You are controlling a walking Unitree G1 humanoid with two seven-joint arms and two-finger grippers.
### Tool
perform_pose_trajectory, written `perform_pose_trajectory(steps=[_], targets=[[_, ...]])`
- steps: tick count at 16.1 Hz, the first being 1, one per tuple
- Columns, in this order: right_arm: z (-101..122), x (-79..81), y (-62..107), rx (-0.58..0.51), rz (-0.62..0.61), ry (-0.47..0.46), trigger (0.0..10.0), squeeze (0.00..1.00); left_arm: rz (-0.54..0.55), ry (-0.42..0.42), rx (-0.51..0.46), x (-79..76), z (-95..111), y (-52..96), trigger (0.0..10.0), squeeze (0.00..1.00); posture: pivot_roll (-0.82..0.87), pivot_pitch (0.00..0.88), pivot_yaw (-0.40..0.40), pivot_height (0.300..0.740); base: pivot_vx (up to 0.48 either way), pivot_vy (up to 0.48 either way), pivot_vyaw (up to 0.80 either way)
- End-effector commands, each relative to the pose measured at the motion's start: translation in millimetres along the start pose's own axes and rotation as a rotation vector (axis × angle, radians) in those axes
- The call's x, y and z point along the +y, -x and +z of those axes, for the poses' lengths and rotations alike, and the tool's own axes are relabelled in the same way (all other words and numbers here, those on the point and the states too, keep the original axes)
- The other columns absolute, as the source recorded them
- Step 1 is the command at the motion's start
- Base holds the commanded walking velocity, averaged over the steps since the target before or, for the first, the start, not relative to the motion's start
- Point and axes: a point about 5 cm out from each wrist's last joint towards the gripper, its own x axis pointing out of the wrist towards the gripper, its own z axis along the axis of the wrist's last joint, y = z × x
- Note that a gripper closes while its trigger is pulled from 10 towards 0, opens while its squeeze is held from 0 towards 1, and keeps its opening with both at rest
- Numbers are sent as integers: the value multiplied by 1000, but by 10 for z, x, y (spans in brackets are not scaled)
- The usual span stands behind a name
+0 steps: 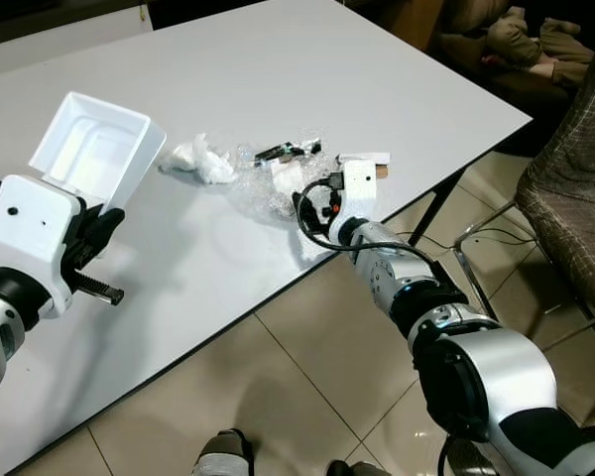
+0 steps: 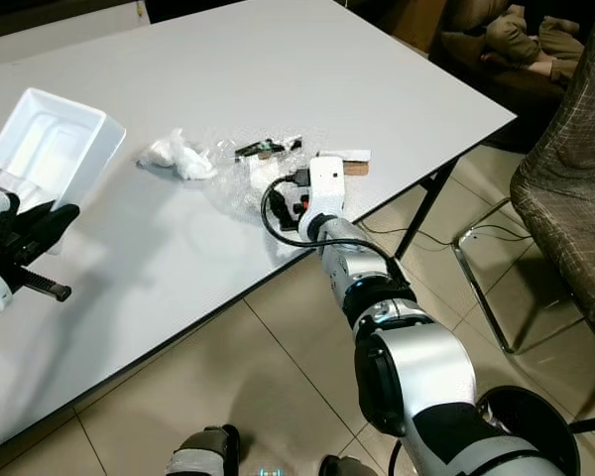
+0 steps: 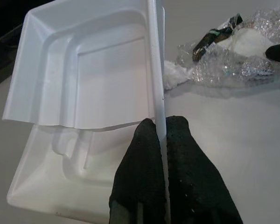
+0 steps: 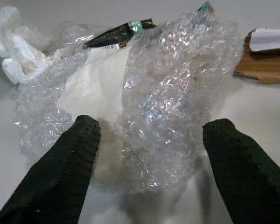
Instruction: Picking trash to rubbish bin
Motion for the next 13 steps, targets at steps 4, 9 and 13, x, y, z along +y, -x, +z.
perform_pose_trajectory(steps=[4,9,13], targets=[[-12,8,1,6,17,-7,0,0,-12,-6,-4,-24,38,56,0,0,462,186,-52,740,0,0,0],[-2,41,-7,7,40,35,0,0,-28,8,5,-80,6,41,0,0,456,187,-52,740,0,0,0],[12,32,-7,2,38,39,0,0,-37,16,9,-123,-12,43,0,0,450,186,-60,740,0,0,0]])
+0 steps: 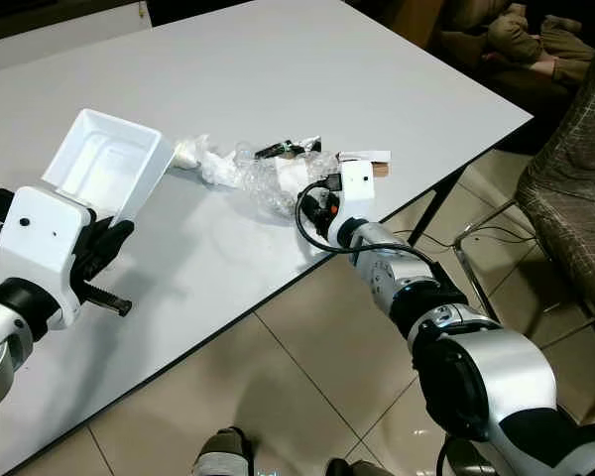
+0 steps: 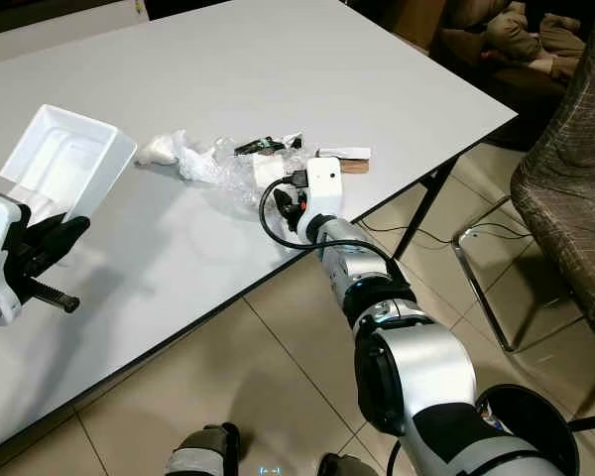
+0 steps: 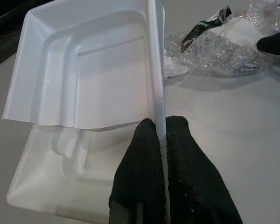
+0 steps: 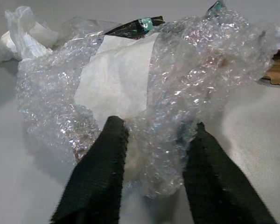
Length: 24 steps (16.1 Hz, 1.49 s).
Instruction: Picking trash to rubbish bin
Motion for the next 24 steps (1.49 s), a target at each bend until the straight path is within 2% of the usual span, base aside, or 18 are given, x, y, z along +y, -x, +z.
perform_pose_trajectory(steps=[1,8,11,15,17,18,19,22,23,24], targets=[[19,19,-9,0,11,16,0,0,-9,-8,-11,-44,24,29,0,0,450,185,-60,740,0,0,0],[59,41,-17,-23,26,31,0,0,-5,-1,-20,-56,1,-35,0,0,427,150,-71,740,0,0,0],[176,32,-21,-93,30,18,0,0,8,11,-43,-49,2,-107,0,0,380,109,-72,740,0,0,0],[341,-23,10,-210,41,36,0,0,24,68,-61,-68,-54,-262,0,0,277,69,-73,740,0,0,0],[474,-166,156,-382,5,79,0,0,130,240,-72,-133,-170,-428,0,0,175,22,-51,740,0,0,0],[514,-217,268,-454,-21,90,0,0,123,319,-87,-204,-193,-512,0,0,142,19,-35,740,0,0,0],[510,-250,435,-502,-51,108,0,0,86,358,-91,-317,-215,-579,0,0,109,22,-20,740,0,0,0],[396,-250,903,-518,-119,194,0,0,-2,404,-80,-614,-285,-741,0,0,-4,26,17,740,0,0,0],[378,-251,963,-514,-129,207,0,0,-7,410,-80,-646,-290,-751,0,0,-9,27,17,740,0,0,0],[331,-268,1128,-498,-176,232,0,0,-21,384,-77,-725,-317,-760,0,0,-26,36,11,740,0,0,0]])
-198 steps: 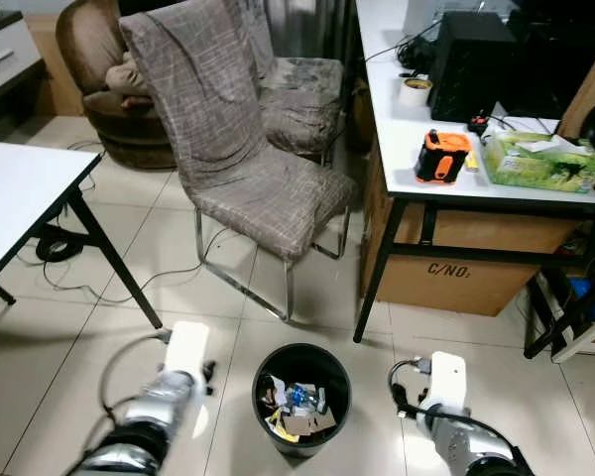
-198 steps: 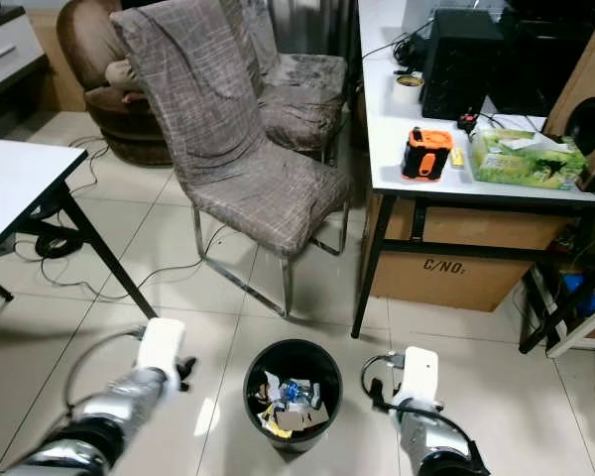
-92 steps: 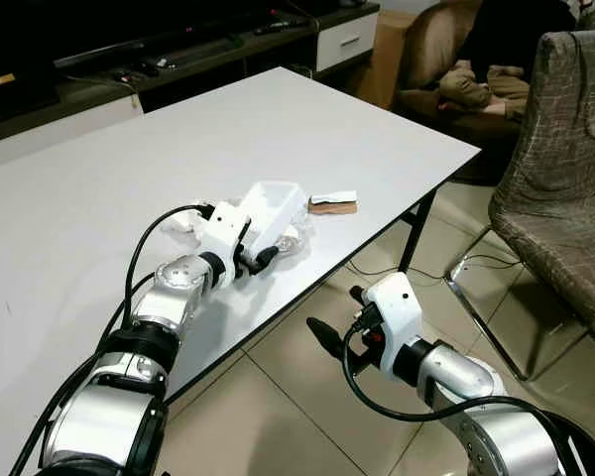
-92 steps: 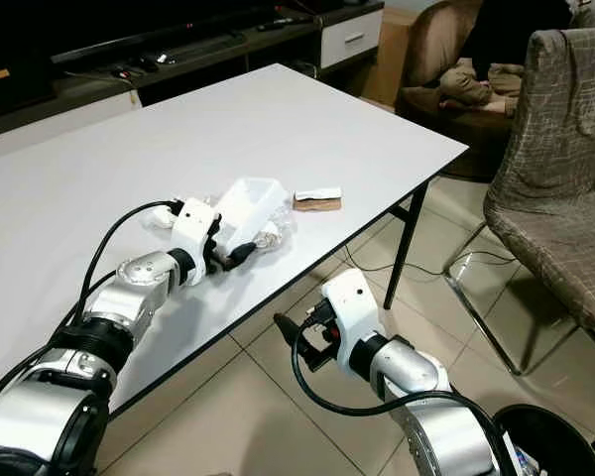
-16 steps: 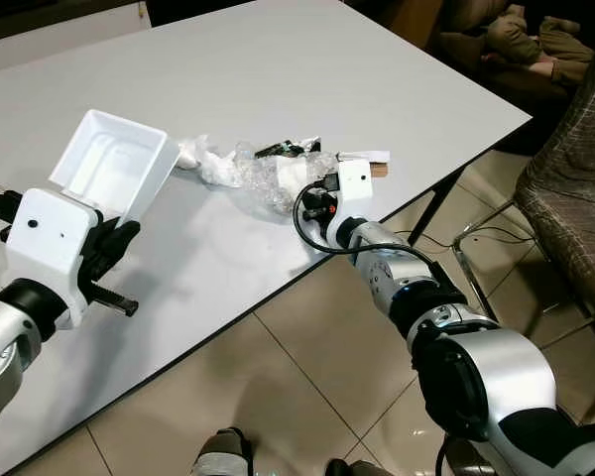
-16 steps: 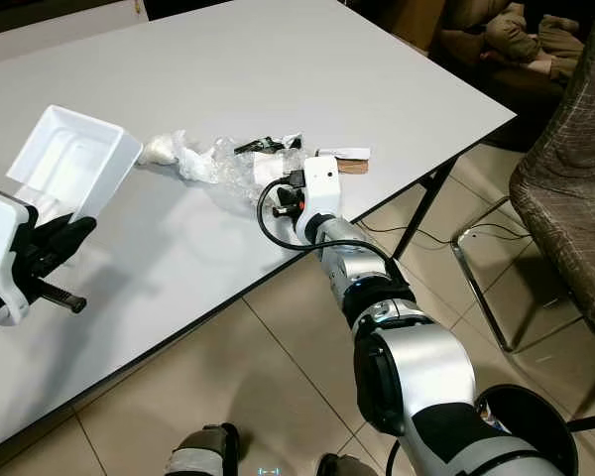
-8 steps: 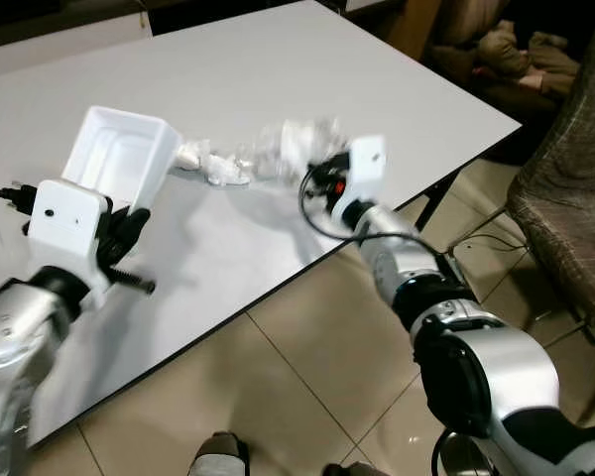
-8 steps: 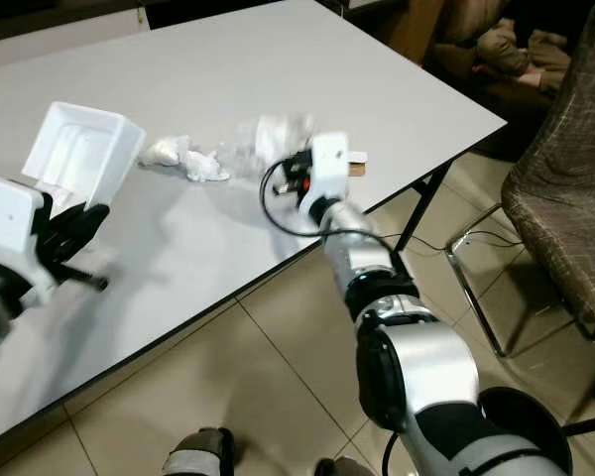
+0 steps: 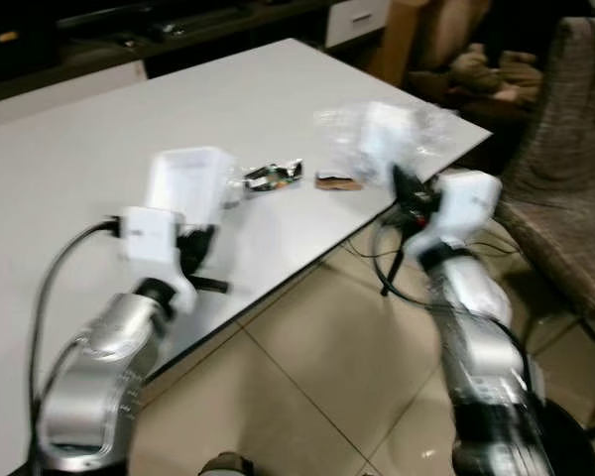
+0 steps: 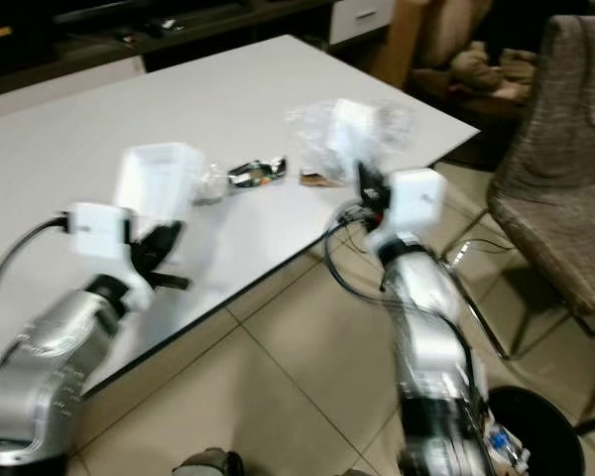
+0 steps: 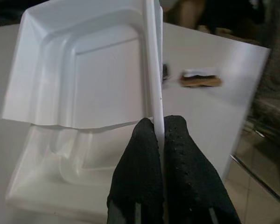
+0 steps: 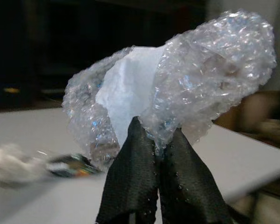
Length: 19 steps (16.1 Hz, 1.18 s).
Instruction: Picking trash to rubbish bin
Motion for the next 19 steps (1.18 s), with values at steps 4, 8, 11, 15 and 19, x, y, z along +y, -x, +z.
perform_pose_trajectory(steps=[4,8,11,15,19], targets=[[-135,-216,632,276,-147,174,10000,0,20,-138,83,-94,-313,131,10000,0,-40,60,-39,740,0,0,0],[-604,-129,1099,619,-153,82,10000,0,-7,-114,140,-163,-483,276,10000,0,-34,80,-74,740,0,0,-200],[-709,-68,1180,706,-151,61,10000,0,-17,-111,163,-189,-555,302,10000,0,-40,80,-73,740,0,0,-800],[-729,-24,1090,730,-142,71,10000,0,-67,-140,228,-210,-744,313,10000,0,-47,62,-55,740,0,0,-800],[-683,2,1029,688,-120,102,10000,0,-7,-195,96,-127,-568,194,10000,0,-50,46,-45,740,0,0,-800]])
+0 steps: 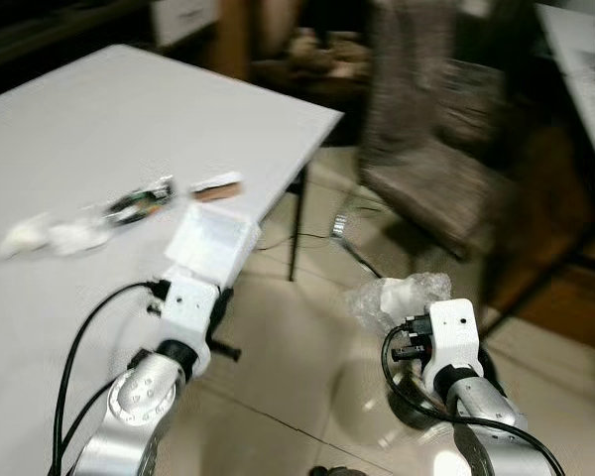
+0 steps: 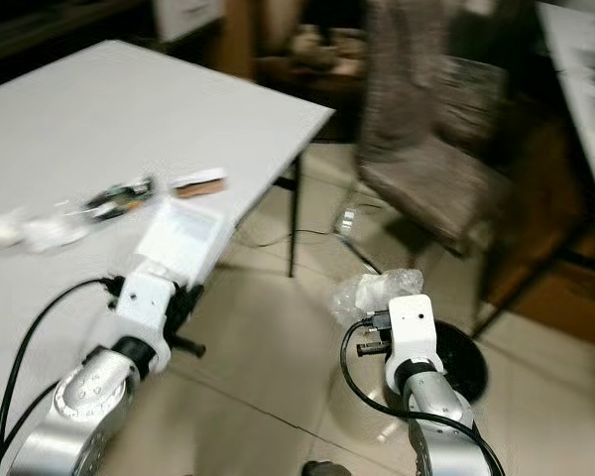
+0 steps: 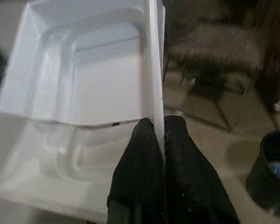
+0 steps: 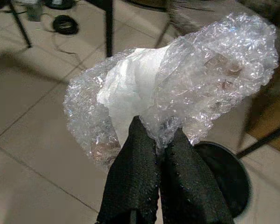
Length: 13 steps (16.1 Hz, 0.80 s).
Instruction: Picking trash to rubbish bin
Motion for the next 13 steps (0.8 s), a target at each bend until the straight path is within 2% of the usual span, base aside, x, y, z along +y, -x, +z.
perform_pose_trajectory(steps=[1,4,7,8,9,10,12,13], targets=[[93,-8,0,-43,-4,10,10000,0,22,2,-54,33,90,-5,10000,0,-46,41,-44,740,0,0,-800],[182,21,12,-93,26,28,10000,0,122,56,-229,209,358,109,10000,0,-47,46,-43,740,0,0,-800],[231,29,30,-126,28,17,10000,0,229,10,-360,353,538,177,10000,0,-48,47,-41,740,0,0,0],[234,33,31,-128,29,16,10000,0,204,21,-382,335,589,161,10000,0,-46,43,-41,740,0,0,0],[238,40,24,-130,33,20,10000,0,104,27,-351,252,579,107,10000,0,-46,46,-39,740,0,0,-800],[245,43,15,-132,36,24,10000,0,48,36,-322,227,556,85,10000,0,-49,42,-37,740,0,0,-800],[261,47,-5,-131,45,27,10000,0,31,79,-196,89,305,-58,10000,0,-61,46,-25,740,0,0,-800],[215,69,-6,-106,76,40,10000,0,43,87,-139,69,174,-122,10000,0,-61,48,-25,740,0,0,-800]])
